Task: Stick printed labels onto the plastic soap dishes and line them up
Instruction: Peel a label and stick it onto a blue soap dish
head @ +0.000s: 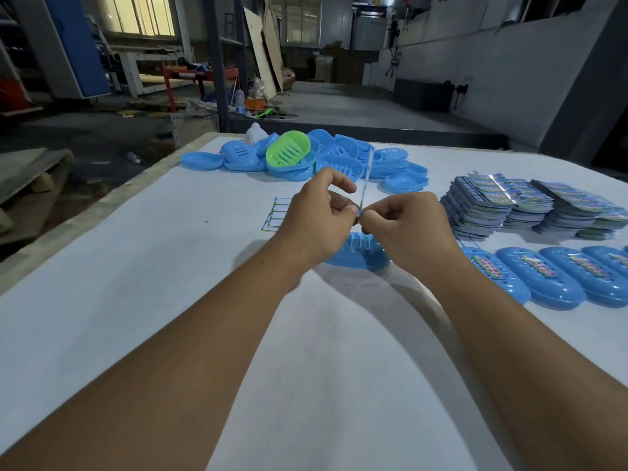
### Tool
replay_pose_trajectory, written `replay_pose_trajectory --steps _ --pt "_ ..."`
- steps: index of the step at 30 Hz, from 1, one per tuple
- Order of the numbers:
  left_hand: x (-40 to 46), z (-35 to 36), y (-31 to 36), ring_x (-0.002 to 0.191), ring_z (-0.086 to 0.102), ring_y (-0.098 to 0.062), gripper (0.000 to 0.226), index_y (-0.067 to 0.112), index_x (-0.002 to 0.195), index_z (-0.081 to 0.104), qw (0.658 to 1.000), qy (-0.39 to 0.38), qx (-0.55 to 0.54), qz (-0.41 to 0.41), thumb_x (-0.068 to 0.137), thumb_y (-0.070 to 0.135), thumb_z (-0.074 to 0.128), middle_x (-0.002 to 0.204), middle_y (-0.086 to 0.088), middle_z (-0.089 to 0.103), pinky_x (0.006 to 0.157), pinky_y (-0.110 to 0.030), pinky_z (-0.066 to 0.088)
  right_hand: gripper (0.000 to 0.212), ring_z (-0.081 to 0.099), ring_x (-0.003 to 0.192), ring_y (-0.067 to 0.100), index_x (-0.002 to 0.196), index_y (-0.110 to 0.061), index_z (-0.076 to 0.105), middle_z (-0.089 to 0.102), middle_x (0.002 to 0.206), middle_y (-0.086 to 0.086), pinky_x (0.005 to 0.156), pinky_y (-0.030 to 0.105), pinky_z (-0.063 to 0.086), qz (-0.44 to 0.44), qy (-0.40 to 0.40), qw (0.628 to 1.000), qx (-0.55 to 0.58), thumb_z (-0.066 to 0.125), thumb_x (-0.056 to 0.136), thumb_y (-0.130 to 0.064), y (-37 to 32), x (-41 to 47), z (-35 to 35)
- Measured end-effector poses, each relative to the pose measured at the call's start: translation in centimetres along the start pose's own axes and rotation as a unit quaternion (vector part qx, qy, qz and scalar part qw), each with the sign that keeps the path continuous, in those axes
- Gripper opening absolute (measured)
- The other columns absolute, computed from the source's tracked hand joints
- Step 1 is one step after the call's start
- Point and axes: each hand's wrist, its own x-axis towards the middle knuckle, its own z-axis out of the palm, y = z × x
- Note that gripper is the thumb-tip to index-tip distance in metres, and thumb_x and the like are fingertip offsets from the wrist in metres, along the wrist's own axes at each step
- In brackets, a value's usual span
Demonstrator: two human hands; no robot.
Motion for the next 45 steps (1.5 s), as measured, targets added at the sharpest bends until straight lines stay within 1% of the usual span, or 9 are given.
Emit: replay_pose_trajectory --steps 3,5,7,9,14,18,24,35,45 --pt "0.3 -0.3 0.2 0.067 0.062 -0.016 0.025 0.032 0.093 0.052 1.000 0.014 -0.020 -0.008 0.095 0.007 0.052 0.091 -0.014 0.069 0.058 -0.030 0.050 0.020 0.048 0.051 0.005 0.070 -0.019 0.076 0.067 0.060 0.001 0.056 0.033 0.052 0.005 0.026 0.999 0.018 0.062 0.083 -0.025 0.5 0.6 -0.2" --pt "0.6 -0.4 0.4 0.080 0.067 -0.030 0.025 0.030 0.094 0.052 0.998 0.026 -0.045 -0.039 0.095 0.006 0.045 0.099 -0.020 0.068 0.070 -0.041 0.059 0.023 0.049 0.063 0.011 0.083 -0.004 0.072 0.067 0.080 0.019 0.067 0.049 0.060 0.025 0.028 0.999 0.019 0.059 0.085 -0.023 0.9 1.1 -0.5" --pt "0.7 -0.4 0.6 0.091 0.069 -0.032 0.027 0.029 0.093 0.053 0.995 0.033 -0.071 -0.070 0.095 0.004 0.041 0.099 -0.014 0.067 0.080 -0.046 0.060 0.024 0.051 0.065 0.012 0.082 -0.003 0.072 0.069 0.084 0.021 0.060 0.038 0.058 0.058 0.007 0.997 0.053 0.062 0.087 -0.023 1.3 1.3 -0.8" --pt "0.9 -0.5 0.6 0.085 0.069 -0.022 0.029 0.028 0.090 0.052 0.991 0.038 -0.087 -0.089 0.096 0.003 0.039 0.104 -0.009 0.067 0.079 -0.039 0.060 0.023 0.056 0.063 0.008 0.078 -0.014 0.078 0.075 0.075 0.004 0.051 0.024 0.052 0.085 -0.031 0.989 0.114 0.066 0.093 -0.027 1.2 1.2 -1.0" --pt "0.9 -0.5 0.6 0.068 0.061 -0.011 0.031 0.022 0.084 0.055 0.990 0.044 -0.088 -0.101 0.096 0.000 0.037 0.093 -0.005 0.066 0.065 -0.023 0.056 0.020 0.057 0.066 0.007 0.089 -0.017 0.078 0.078 0.085 -0.001 0.054 0.022 0.046 0.097 -0.100 0.969 0.205 0.065 0.098 -0.030 0.4 0.8 -1.4" --pt "0.8 -0.6 0.5 0.069 0.063 -0.002 0.024 0.023 0.085 0.064 0.995 0.034 -0.040 -0.079 0.097 0.011 0.048 0.085 0.007 0.068 0.065 -0.020 0.052 0.017 0.058 0.067 0.004 0.091 -0.017 0.079 0.078 0.088 -0.001 0.053 0.018 0.043 0.104 -0.143 0.946 0.271 0.068 0.096 -0.029 -0.1 0.3 -1.6" --pt "0.5 -0.3 0.5 0.088 0.069 -0.014 0.011 0.021 0.089 0.071 0.998 0.006 -0.030 -0.054 0.090 0.032 0.067 0.086 0.002 0.073 0.087 -0.037 0.057 0.018 0.056 0.068 0.005 0.087 -0.019 0.080 0.078 0.086 -0.001 0.053 0.017 0.042 0.099 -0.124 0.951 0.264 0.066 0.097 -0.026 -0.1 0.3 -1.5" --pt "-0.2 -0.8 0.2 0.070 0.068 0.007 0.009 0.028 0.082 0.077 0.994 0.037 0.091 0.051 0.085 0.035 0.074 0.073 0.021 0.073 0.065 -0.012 0.056 0.020 0.058 0.063 0.002 0.088 -0.017 0.079 0.078 0.083 -0.004 0.054 0.020 0.045 0.069 -0.098 0.971 0.209 0.065 0.098 -0.027 0.5 0.4 -1.2" --pt "-0.4 -0.8 0.7 0.062 0.067 0.004 0.012 0.025 0.074 0.079 0.989 0.051 0.136 0.024 0.077 0.036 0.073 0.065 0.016 0.072 0.070 -0.032 0.061 0.017 0.059 0.061 0.001 0.085 -0.020 0.078 0.077 0.075 -0.005 0.050 0.014 0.044 0.030 -0.085 0.982 0.164 0.066 0.097 -0.023 0.5 0.2 -0.8"
